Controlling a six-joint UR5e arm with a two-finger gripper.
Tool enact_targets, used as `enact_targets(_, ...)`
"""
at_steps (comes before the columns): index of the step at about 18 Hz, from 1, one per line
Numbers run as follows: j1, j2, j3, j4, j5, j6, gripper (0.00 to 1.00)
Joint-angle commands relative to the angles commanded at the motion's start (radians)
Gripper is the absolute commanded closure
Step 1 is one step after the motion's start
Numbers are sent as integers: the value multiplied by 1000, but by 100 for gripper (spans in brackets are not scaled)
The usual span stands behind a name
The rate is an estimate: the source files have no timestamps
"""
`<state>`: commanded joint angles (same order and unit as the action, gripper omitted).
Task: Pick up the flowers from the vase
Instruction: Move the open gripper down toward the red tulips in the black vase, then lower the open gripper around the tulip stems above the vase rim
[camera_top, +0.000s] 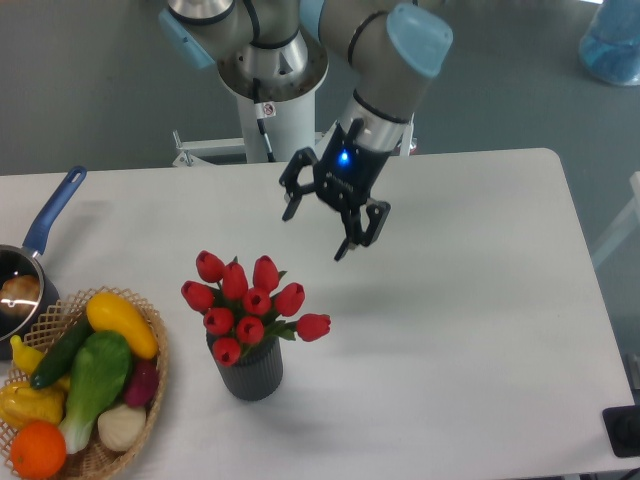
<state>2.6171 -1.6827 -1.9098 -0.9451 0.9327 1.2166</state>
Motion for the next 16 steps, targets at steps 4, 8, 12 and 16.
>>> enact_targets(4,-6,-25,8,35,-41,-34,0)
enact_targets(8,-6,-32,9,42,-90,-60,0)
enact_targets(12,-22,-71,8,135,-100,-61,0)
enact_targets(16,-34,-69,15,137,-112,-101,0)
